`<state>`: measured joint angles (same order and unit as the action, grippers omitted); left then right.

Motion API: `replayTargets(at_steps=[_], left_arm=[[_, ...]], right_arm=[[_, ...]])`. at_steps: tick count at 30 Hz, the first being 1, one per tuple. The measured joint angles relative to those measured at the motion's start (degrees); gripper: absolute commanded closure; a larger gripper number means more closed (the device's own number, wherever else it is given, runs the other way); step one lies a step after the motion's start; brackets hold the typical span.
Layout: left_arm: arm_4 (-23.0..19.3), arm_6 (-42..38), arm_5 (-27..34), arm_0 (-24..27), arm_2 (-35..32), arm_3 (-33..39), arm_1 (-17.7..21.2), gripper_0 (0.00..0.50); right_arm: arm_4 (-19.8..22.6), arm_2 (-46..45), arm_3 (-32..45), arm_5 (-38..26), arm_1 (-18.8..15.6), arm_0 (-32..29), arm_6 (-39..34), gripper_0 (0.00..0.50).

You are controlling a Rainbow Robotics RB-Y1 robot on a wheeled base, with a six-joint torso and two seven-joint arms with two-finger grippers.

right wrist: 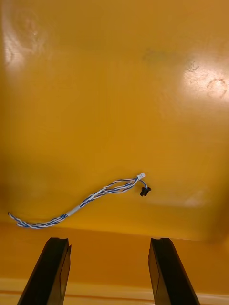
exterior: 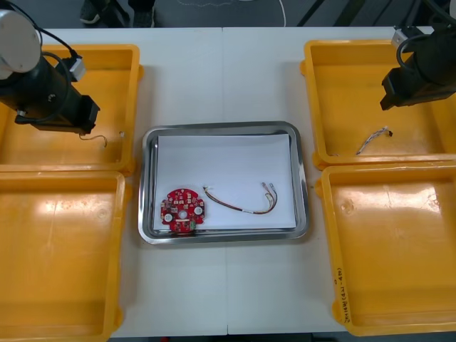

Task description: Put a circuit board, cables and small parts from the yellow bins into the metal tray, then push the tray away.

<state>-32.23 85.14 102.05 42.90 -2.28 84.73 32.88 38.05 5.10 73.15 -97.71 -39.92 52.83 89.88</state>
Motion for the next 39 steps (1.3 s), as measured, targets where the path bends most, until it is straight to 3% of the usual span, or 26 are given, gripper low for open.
replayTargets(at_steps=[6, 9, 13, 17, 20, 25, 32, 39], left_arm=[[-0.6, 0.0, 6.9, 0.0, -4.8, 5.3, 0.0, 0.500], [-1.1, -0.1, 7.3, 0.1, -5.6, 7.4, 0.0, 0.500], [-2.0, -1.1, 7.4, 0.3, -5.6, 9.8, 0.0, 0.500], [-2.7, -8.1, 7.4, 0.6, -5.0, 11.8, 0.0, 0.500], [-3.3, -17.8, 7.5, 1.2, -2.9, 12.7, 0.0, 0.500], [-5.7, -31.4, 7.5, 3.5, 3.0, 13.0, 0.1, 0.500], [-7.7, -32.9, 7.5, 7.1, 10.5, 13.1, 0.0, 0.500], [-7.6, -34.2, 7.5, 8.3, 12.7, 13.2, -2.2, 0.500]], right_arm=[[0.0, -0.3, -4.2, 3.6, 0.0, 0.0, -5.8, 0.021], [0.0, -0.3, -5.7, 4.0, 0.0, 0.0, -11.9, 0.021], [0.1, -0.5, -7.8, 4.0, 0.0, 0.0, -14.2, 0.019], [0.3, -0.6, -9.8, 4.1, 0.0, 0.0, -21.7, 0.021], [0.4, -0.6, -10.4, 4.3, 0.0, 0.0, -27.1, 0.022], [0.5, -0.6, -10.7, 6.2, 0.1, 0.0, -29.4, 0.021], [0.5, -0.6, -11.1, 8.8, 1.0, 0.0, -33.3, 0.021], [0.6, -0.6, -11.8, 9.1, 2.1, 0.0, -33.8, 0.021]])
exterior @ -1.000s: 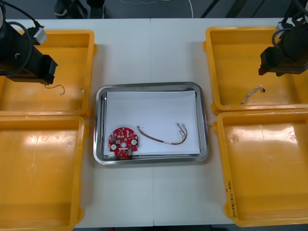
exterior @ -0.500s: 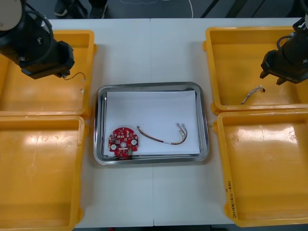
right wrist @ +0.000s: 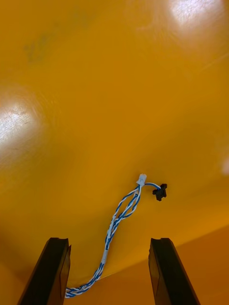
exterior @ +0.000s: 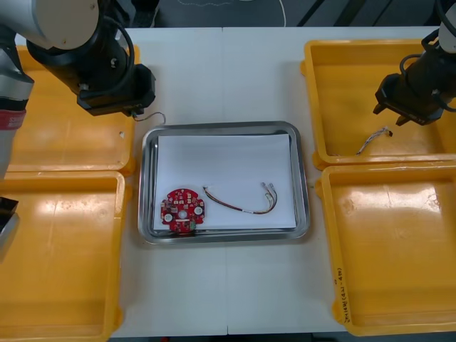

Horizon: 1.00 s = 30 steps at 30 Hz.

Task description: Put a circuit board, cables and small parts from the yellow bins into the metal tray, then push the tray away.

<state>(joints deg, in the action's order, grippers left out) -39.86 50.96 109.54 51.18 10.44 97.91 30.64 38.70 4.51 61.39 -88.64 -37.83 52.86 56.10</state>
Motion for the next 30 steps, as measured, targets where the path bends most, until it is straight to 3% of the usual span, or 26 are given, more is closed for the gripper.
replayTargets(at_steps=[5, 12, 30], left_arm=[[0.8, -0.7, 0.0, 0.0, 2.7, -0.2, -2.0, 0.500], [3.0, -0.7, -0.2, 0.2, 8.3, -4.1, -4.7, 0.500], [4.4, -0.7, -9.6, 0.2, 13.6, -14.6, -8.8, 0.500]], right_arm=[[0.3, 0.0, -0.1, 0.0, 0.6, 0.0, -5.9, 0.021], [0.5, 1.4, -0.1, 0.1, 1.1, 0.0, -8.1, 0.021], [0.8, 3.0, -0.2, 0.1, 1.9, -1.5, -11.5, 0.021]])
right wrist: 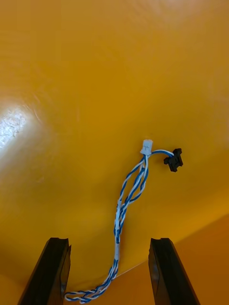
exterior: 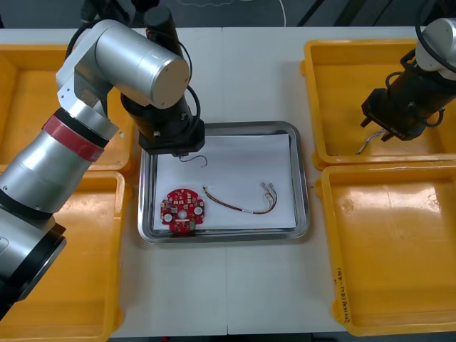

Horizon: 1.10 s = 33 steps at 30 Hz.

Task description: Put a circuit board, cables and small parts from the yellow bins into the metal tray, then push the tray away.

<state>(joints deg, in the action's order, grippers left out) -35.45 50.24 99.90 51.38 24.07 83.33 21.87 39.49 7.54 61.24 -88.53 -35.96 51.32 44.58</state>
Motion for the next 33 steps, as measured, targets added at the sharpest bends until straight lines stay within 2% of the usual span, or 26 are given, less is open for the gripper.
replayTargets(at_steps=[9, 22, 26, 28, 29, 30, 33], left_arm=[[0.1, 0.0, -2.5, 0.0, 4.8, -3.4, 0.0, 0.500], [1.7, 0.0, -5.8, 0.0, 6.1, -4.7, 0.0, 0.500], [2.0, 0.0, -6.2, 0.0, 6.1, -4.7, 0.0, 0.478], [2.0, 0.0, -6.3, 0.0, 6.1, -4.7, 0.0, 0.438], [2.0, 0.0, -6.3, 0.0, 6.1, -4.7, 0.0, 0.388], [2.1, 0.0, -6.3, 0.0, 6.1, -4.7, 0.0, 0.368], [2.2, 0.0, -6.3, 0.0, 6.1, -4.7, 0.0, 0.224]], right_arm=[[0.0, 0.0, 0.0, 1.6, 1.4, -1.0, 0.0, 0.022], [0.0, 0.1, 0.0, 1.8, 2.0, -2.2, 0.0, 0.022], [0.0, 0.3, 0.0, 1.9, 2.2, -2.3, 0.0, 0.023], [-0.1, 0.3, 0.0, 2.0, 2.3, -2.4, 0.0, 0.021], [-0.1, 0.3, 0.0, 2.1, 2.4, -2.5, 0.0, 0.021], [-0.1, 0.3, 0.0, 2.3, 2.5, -2.5, 0.0, 0.021], [-0.1, 0.3, 0.0, 2.6, 2.7, -2.7, 0.0, 0.020]])
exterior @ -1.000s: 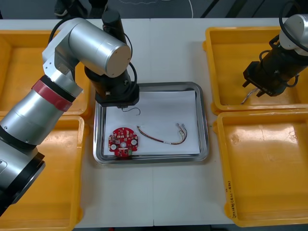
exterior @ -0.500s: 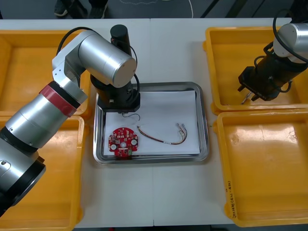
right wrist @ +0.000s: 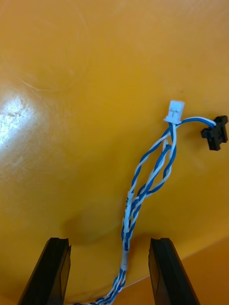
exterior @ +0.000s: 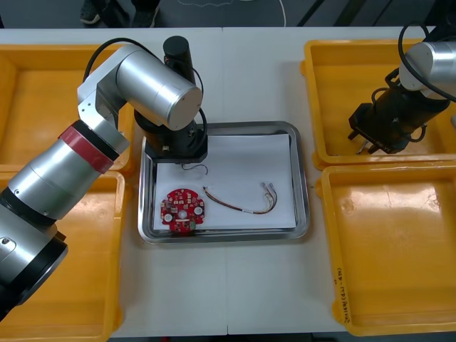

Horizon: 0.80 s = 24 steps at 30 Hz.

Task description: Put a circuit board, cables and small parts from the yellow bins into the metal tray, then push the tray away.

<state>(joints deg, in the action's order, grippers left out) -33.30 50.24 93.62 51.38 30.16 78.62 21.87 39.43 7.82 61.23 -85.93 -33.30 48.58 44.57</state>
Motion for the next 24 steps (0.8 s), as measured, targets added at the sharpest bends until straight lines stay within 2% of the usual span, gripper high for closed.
replayTargets(at_steps=[2, 3, 4, 5, 14, 18, 24], left_arm=[[0.1, 0.0, 0.0, 0.0, 0.0, 0.0, 0.0, 0.107], [0.1, 0.0, 0.0, 0.0, 0.0, 0.0, 0.0, 0.072], [0.2, 0.0, 0.0, 0.0, 0.0, 0.0, 0.0, 0.012], [0.2, 0.0, 0.0, 0.0, 0.0, 0.0, 0.0, 0.000], [0.6, 0.0, 1.0, 0.0, 0.0, 0.8, 0.0, 0.000], [0.6, 0.0, 4.3, 0.0, -1.0, 4.5, 0.3, 0.000], [0.5, 0.0, 9.6, 0.0, -5.8, 11.9, 0.7, 0.000]], right_arm=[[0.0, 0.0, 0.0, 0.0, 0.0, -0.1, 0.0, 0.021], [0.0, 0.0, 0.0, 0.1, 0.0, -0.1, 0.0, 0.021], [0.0, 0.0, 0.0, 0.1, 0.0, -0.2, 0.0, 0.022], [0.0, 0.0, 0.0, 0.1, 0.1, -0.2, 0.0, 0.022], [-0.1, 0.0, 0.0, 0.3, 0.2, -0.5, 0.0, 0.021], [-0.1, 0.0, 0.0, 0.3, 0.2, -0.6, 0.0, 0.023], [-0.2, 0.0, 0.0, 0.4, 0.2, -0.6, 0.0, 0.064]])
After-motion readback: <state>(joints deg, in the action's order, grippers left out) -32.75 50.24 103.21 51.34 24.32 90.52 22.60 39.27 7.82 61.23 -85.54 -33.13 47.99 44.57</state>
